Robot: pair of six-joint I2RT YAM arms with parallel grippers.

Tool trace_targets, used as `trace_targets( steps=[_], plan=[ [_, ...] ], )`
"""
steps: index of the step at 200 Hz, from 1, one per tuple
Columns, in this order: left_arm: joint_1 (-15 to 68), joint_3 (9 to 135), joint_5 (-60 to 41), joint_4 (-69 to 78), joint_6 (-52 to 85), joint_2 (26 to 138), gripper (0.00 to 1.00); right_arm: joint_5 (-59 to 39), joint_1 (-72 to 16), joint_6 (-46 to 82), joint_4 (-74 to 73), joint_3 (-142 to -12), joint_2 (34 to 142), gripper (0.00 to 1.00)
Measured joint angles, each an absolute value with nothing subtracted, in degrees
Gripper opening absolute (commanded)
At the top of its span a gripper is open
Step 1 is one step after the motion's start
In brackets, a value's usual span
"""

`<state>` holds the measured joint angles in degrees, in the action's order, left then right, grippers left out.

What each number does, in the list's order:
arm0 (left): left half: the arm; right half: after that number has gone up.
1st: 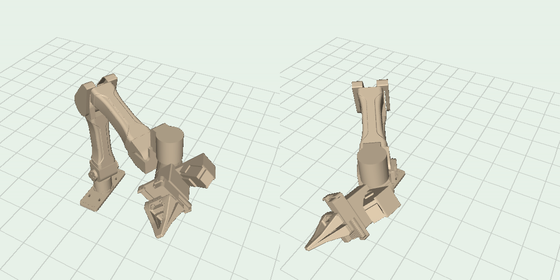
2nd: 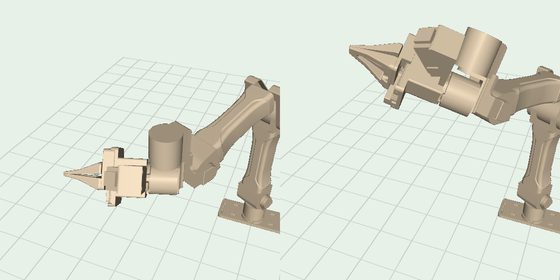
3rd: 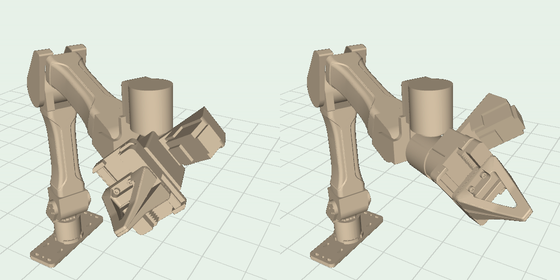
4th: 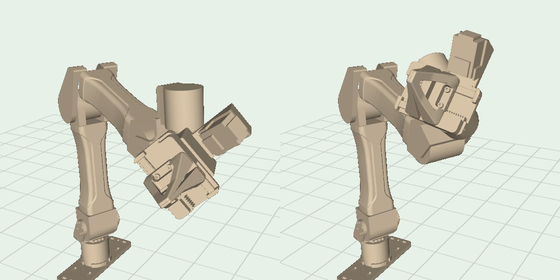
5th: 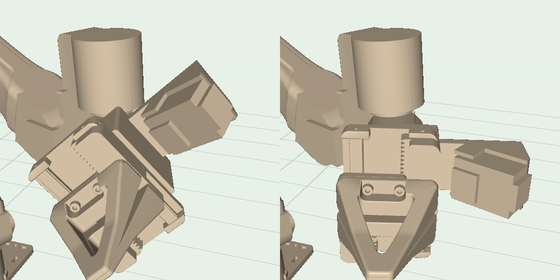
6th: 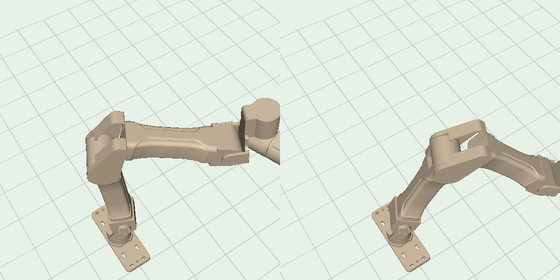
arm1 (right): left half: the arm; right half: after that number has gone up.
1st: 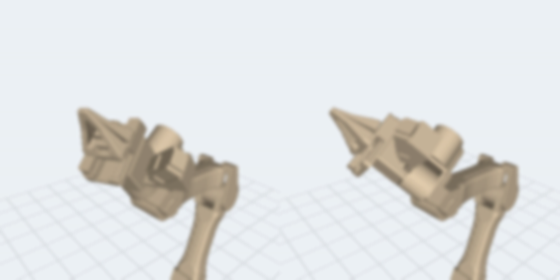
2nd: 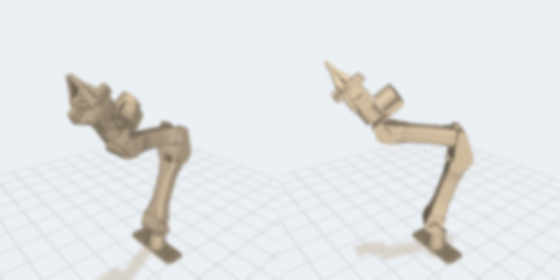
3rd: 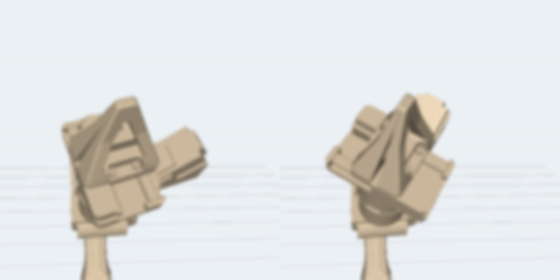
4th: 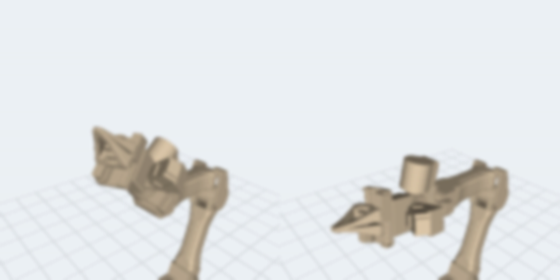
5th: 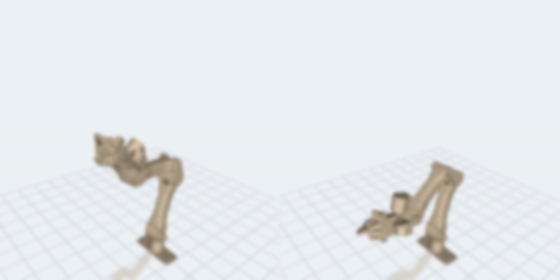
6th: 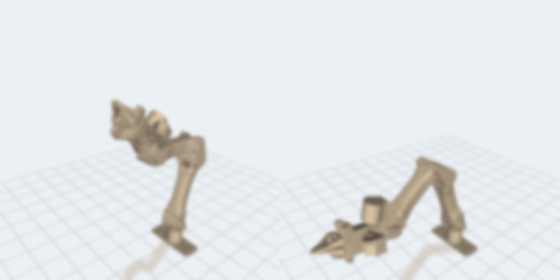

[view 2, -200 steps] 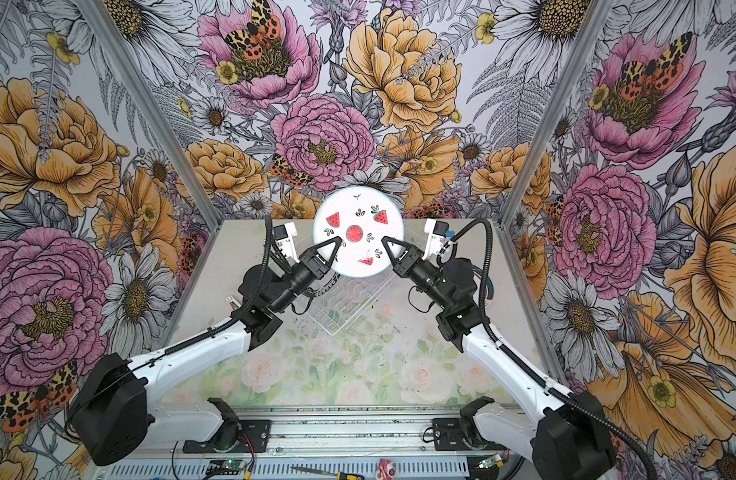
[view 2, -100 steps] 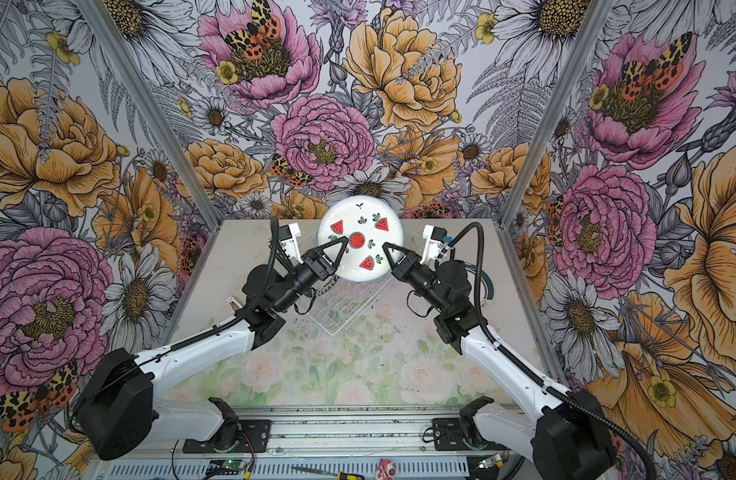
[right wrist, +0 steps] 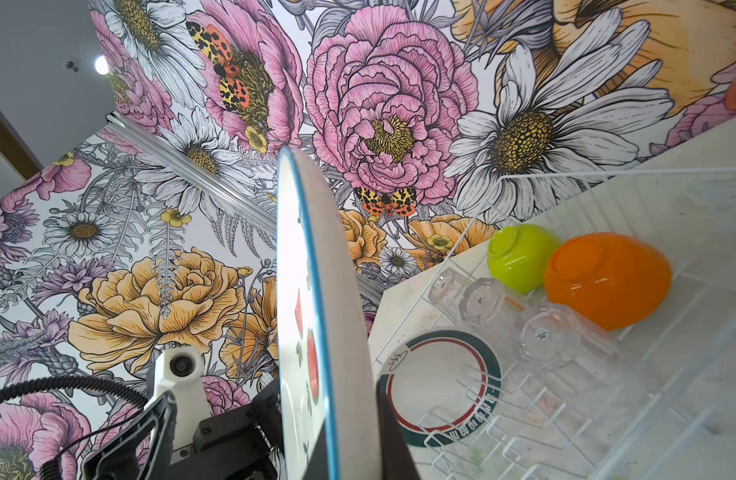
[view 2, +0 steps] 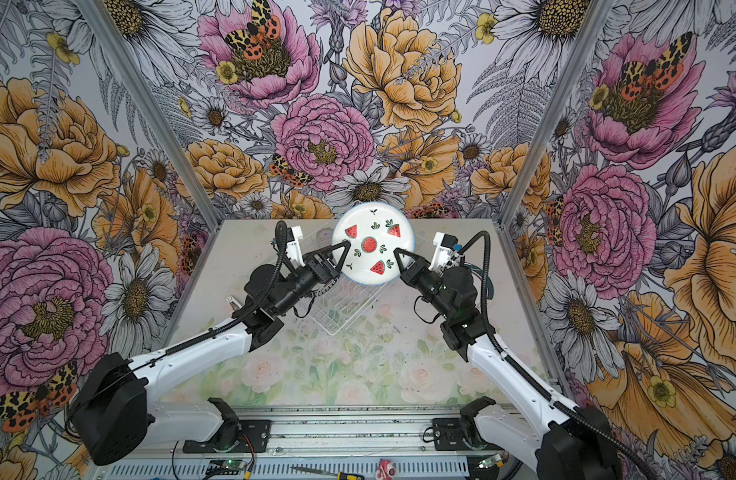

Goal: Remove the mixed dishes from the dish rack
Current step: 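Carry the plate away from the rack with the right gripper while the left gripper releases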

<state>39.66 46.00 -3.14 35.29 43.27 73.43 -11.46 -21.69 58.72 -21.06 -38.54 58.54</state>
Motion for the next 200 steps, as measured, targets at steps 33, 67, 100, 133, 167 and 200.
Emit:
trace_targets(
  steps=[33,67,100,133,167,200],
  plan=[
    [40.95,46.09,-1.28,35.44,40.80,69.54,0.99,-6.98,-16.86,58.96,-16.86,-34.41,55.33,0.00],
    [41.21,46.09,-0.32,35.33,39.38,68.60,0.99,-3.99,-12.34,59.27,-11.29,-30.26,51.37,0.00],
    [41.41,46.09,0.16,35.33,38.70,68.60,0.99,-2.70,-7.92,60.62,-8.82,-26.98,45.69,0.00],
    [41.52,46.09,0.25,35.33,38.46,68.69,0.99,0.56,-4.84,62.35,-7.77,-23.14,38.39,0.00],
    [41.54,46.09,0.25,35.35,38.35,68.84,0.99,5.39,-3.09,63.24,-2.83,-20.38,32.27,0.00],
    [41.89,46.11,0.25,35.31,38.35,69.01,0.99,7.75,-1.39,63.57,0.97,-19.18,31.22,0.00]
  ],
)
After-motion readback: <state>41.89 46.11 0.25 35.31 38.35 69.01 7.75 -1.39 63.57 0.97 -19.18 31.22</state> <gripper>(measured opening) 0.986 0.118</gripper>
